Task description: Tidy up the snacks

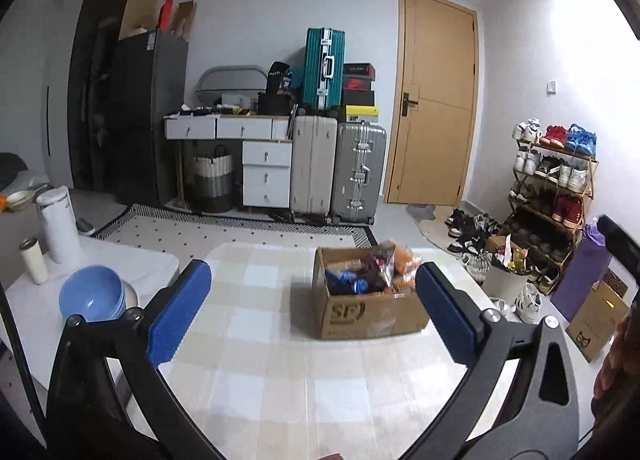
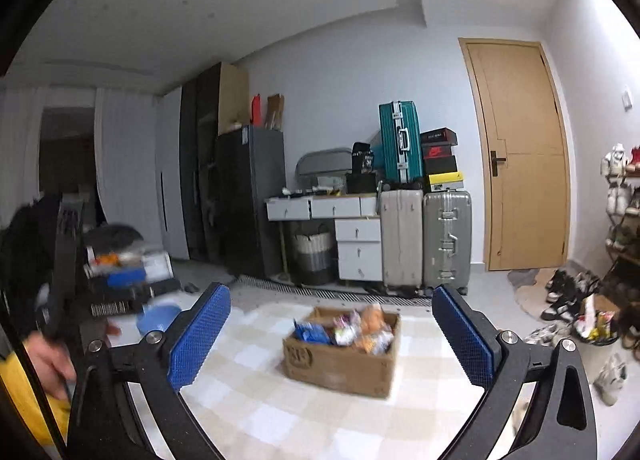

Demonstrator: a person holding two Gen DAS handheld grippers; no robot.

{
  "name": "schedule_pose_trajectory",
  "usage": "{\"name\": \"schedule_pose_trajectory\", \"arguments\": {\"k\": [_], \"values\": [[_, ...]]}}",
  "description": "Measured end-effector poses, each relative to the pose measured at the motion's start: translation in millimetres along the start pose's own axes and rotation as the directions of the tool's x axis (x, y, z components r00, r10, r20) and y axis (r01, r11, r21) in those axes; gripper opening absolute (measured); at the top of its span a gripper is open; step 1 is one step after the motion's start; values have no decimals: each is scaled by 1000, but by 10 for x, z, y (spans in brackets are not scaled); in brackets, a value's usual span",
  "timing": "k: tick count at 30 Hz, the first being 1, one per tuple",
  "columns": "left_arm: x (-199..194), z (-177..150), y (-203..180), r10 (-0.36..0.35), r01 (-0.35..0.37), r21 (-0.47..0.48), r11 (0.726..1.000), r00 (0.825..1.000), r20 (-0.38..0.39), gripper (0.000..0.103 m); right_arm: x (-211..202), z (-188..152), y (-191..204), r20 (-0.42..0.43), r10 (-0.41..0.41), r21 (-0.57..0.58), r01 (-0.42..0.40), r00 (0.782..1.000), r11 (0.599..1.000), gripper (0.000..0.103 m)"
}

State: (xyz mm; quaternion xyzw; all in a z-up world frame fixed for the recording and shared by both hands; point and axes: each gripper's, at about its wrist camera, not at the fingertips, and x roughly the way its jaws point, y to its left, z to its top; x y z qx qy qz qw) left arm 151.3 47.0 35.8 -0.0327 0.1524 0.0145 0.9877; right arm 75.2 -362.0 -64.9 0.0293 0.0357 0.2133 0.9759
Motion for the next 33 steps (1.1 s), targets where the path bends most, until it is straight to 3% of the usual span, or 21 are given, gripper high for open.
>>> {"name": "schedule_pose_trajectory", "arguments": {"k": [4,13,18,25,33], "values": [[-70,-211,-61,43,-43,1,999,999,8,102,-81,-297,3,-26,-1,31,2,1000,1000,102],[187,-539,-160,30,-29,46,999,999,-16,102,183,-686,-21,-79,-39,23,40,996,999,102],[582,-675,-196,47,-44,69,997,998,-42,102,487,-864,-132,-85,-68,75,75,994,994,102],[1155,-1062,-231,33,-26,115,993,998,-58,102,1139,-1190,-202,-135,-107,20,111,985,994,102],[1889,-1433,27,13,-15,-23,1000,993,-117,102,1510,-1523,-340,-112,-136,-9,136,984,991,102]]}}
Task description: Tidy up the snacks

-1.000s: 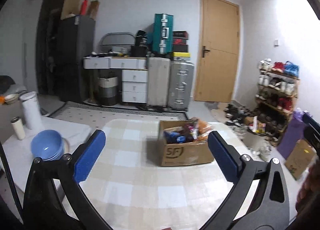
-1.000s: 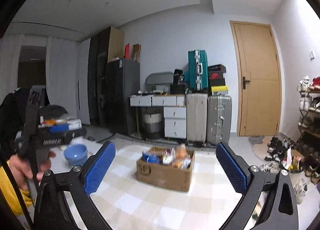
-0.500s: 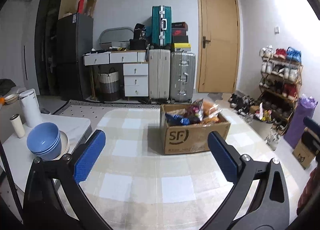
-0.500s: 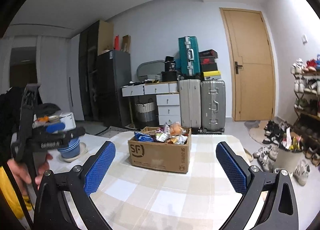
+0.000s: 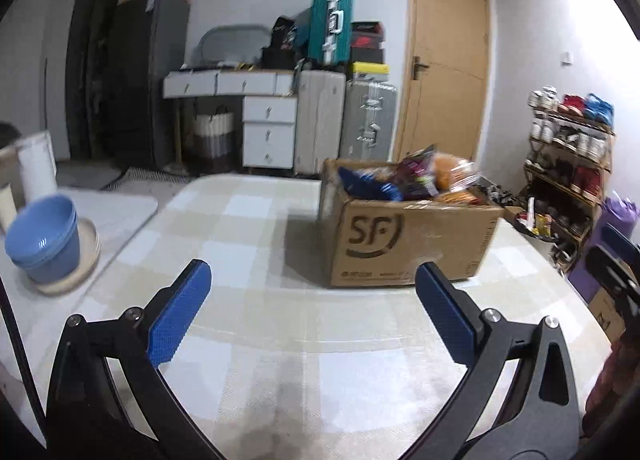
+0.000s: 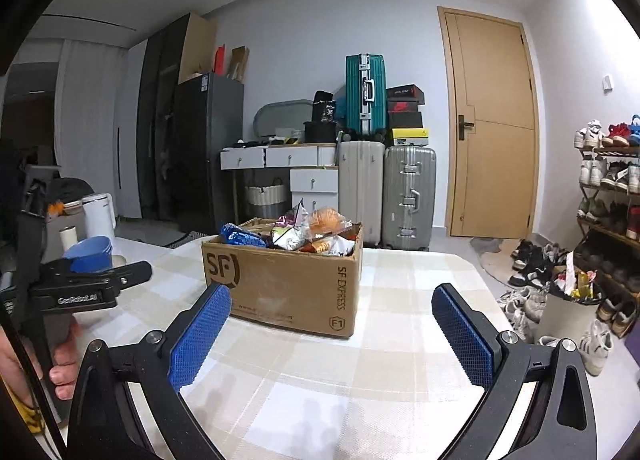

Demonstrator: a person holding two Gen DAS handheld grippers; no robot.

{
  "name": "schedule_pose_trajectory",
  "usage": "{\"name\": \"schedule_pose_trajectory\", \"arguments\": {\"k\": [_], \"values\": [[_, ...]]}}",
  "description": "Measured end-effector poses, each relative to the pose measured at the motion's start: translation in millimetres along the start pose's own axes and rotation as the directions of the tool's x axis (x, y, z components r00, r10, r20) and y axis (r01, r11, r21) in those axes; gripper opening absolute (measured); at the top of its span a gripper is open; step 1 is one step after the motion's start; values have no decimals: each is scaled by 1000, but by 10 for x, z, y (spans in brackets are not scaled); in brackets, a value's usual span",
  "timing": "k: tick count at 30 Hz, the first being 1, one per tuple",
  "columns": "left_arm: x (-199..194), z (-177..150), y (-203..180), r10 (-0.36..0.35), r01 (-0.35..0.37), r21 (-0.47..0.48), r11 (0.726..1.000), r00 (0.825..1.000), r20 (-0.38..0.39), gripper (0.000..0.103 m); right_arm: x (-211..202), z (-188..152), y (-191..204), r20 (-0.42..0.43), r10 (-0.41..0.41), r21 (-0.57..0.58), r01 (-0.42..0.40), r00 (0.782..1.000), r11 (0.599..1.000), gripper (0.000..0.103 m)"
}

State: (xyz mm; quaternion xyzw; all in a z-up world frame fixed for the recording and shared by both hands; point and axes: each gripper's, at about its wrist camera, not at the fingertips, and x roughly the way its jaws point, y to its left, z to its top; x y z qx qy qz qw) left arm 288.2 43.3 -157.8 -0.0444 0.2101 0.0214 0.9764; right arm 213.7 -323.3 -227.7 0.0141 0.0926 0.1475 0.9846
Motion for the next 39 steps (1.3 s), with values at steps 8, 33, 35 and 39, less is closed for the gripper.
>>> {"name": "schedule_pose_trajectory", "arguments": {"k": [8,33,35,39], "values": [[253,-175,70,25,-25,2,1000,998,50,102,20,-73,-198,-9,-5,72,6,1000,997,102],[208,-189,-97,27,-38,110,993,995,97,102,0,-108,-79,-16,8,30,-8,1000,1000,102],[159,-193,-113,25,-37,115,993,995,99,102,16,-113,-87,-25,10,36,-9,1000,999,102],[65,-169,-137,26,-37,116,993,995,95,102,18,-108,-80,-28,17,30,-16,999,999,102]]}}
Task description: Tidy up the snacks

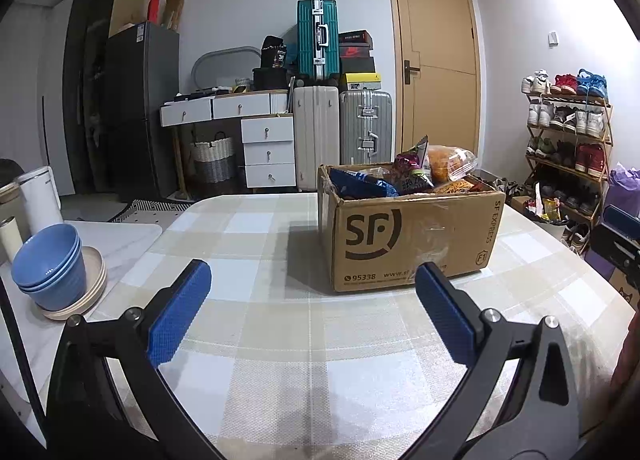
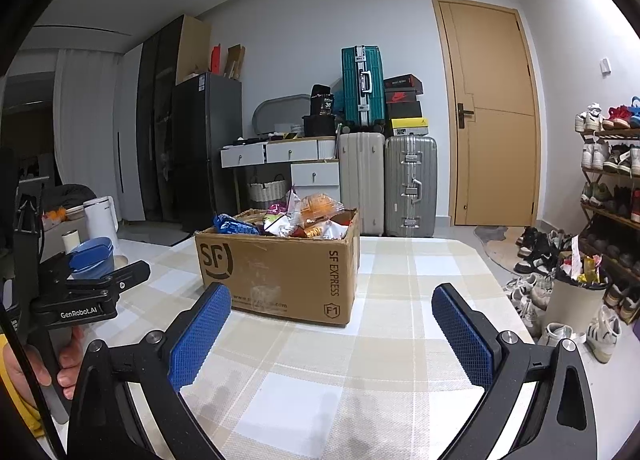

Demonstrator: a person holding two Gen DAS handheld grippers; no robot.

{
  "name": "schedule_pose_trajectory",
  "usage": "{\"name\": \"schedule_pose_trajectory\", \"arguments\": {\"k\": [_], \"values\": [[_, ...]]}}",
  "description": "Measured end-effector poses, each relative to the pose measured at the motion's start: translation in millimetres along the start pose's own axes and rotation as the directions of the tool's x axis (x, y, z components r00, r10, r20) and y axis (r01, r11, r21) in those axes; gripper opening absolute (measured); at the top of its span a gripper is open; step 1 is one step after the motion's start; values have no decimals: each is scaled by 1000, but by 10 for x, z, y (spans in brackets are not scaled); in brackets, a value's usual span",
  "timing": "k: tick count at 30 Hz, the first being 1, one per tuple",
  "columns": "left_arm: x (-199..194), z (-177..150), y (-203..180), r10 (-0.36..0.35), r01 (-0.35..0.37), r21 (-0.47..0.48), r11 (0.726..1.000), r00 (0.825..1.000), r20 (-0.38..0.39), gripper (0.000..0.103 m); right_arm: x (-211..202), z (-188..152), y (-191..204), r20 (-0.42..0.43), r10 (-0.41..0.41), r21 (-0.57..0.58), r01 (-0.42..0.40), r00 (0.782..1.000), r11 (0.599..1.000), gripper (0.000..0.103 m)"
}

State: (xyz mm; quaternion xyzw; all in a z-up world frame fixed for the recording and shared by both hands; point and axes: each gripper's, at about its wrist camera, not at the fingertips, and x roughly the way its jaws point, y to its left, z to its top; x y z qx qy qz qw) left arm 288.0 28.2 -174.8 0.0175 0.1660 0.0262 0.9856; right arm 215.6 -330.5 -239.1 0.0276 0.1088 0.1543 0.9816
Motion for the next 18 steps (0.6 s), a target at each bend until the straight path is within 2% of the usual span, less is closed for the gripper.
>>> {"name": "schedule_pose_trajectory", "arguments": {"k": [18], "values": [[-24,5,-14,1,-1,-4,1000,1000,-5,102,13,-10,14,-7,10,-9,-10,1000,1000,102]]}}
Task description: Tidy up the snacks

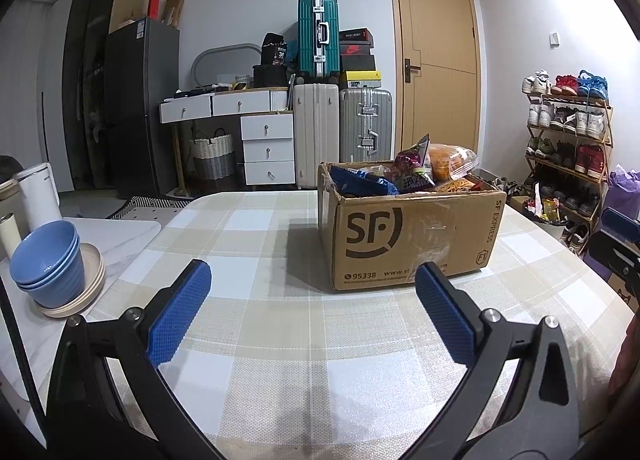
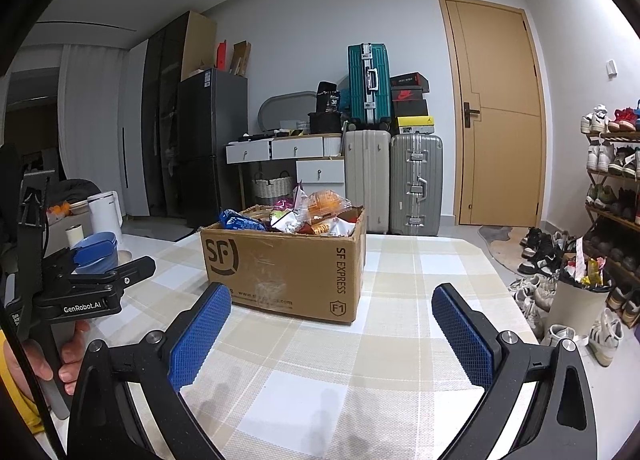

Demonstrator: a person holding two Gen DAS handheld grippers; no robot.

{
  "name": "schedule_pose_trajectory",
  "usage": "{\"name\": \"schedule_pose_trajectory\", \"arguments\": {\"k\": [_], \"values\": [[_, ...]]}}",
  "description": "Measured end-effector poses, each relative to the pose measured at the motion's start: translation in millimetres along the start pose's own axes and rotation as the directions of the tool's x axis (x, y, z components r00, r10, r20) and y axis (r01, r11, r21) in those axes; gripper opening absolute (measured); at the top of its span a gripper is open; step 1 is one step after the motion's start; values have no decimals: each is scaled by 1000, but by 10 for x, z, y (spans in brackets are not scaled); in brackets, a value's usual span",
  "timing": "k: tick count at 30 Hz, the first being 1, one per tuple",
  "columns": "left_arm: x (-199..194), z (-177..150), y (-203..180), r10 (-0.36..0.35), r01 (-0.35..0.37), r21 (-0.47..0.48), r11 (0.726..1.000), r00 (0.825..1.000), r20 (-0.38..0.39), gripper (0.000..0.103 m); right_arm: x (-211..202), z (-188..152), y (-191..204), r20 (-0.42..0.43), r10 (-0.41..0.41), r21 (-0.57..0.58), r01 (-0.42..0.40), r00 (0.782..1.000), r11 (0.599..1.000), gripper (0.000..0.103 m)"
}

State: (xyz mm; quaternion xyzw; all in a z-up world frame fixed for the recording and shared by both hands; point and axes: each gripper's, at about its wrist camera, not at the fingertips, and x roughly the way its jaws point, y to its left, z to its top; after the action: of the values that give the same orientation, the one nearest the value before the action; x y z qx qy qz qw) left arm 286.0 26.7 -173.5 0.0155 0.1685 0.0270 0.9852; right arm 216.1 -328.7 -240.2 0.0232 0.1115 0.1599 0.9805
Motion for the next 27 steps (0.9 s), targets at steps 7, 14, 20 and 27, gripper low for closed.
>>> {"name": "schedule_pose_trajectory", "arguments": {"k": [7,14,20,27], "values": [[12,-19,-5,2,-2,-4,1000,1000,-3,102,-1,0,0,-1,0,0,0,1000,1000,102],[9,-25,1,14,-14,-10,1000,1000,-4,102,30,-6,0,-12,2,1,-2,1000,1000,102],[-2,-28,-21,10,-10,-7,1000,1000,-3,102,29,-7,1,-12,-1,0,1,1000,1000,102],[-4,-23,-32,9,-9,-8,1000,1000,-6,102,28,-2,-10,-12,1,2,-1,1000,1000,102]]}}
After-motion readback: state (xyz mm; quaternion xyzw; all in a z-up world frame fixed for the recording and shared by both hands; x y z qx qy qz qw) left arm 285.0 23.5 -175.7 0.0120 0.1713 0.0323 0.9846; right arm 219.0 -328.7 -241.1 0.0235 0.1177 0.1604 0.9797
